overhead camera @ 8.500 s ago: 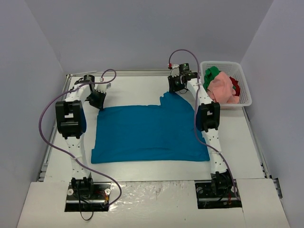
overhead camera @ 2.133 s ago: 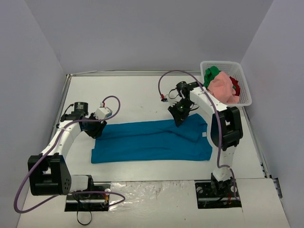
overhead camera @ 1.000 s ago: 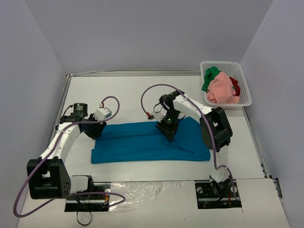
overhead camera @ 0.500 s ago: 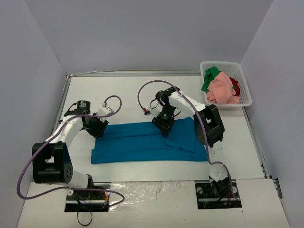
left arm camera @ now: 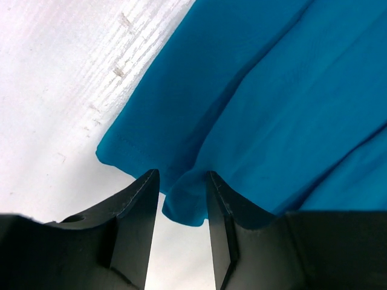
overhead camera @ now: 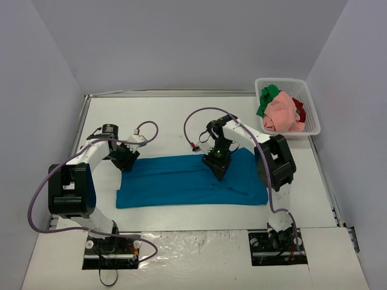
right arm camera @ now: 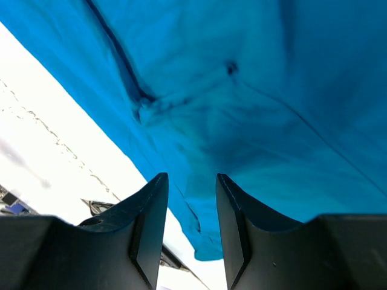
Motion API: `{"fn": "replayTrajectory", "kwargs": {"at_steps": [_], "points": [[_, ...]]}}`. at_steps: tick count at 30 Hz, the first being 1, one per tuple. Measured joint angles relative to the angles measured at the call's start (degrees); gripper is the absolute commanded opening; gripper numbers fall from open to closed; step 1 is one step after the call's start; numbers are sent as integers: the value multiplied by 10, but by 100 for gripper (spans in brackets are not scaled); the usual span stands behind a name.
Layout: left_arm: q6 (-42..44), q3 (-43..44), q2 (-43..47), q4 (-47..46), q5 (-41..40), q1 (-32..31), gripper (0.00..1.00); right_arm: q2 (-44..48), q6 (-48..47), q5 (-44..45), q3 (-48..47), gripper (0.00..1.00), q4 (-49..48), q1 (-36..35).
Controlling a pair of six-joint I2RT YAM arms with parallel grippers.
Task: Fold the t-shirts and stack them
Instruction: Fold the other side of the tshirt into a rectangle
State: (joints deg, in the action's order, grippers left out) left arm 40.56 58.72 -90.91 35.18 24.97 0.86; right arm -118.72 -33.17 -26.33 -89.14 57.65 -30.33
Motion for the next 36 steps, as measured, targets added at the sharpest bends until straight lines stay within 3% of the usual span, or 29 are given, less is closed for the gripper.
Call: {"fn": "replayTrajectory", "kwargs": {"at_steps": [3,7,24,36], "points": [[11,0,-12,2,0,1,29,15,1,2,2,34,-3,16],[29,0,-14,12,4,5,3,30,1,4,12,33,-5,41],[95,-71,109,41,14,7,2,72,2,4,63,29,-19,126],[177,-158,120,46,-14,7,6,99,8,4,74,29,-30,154]]}}
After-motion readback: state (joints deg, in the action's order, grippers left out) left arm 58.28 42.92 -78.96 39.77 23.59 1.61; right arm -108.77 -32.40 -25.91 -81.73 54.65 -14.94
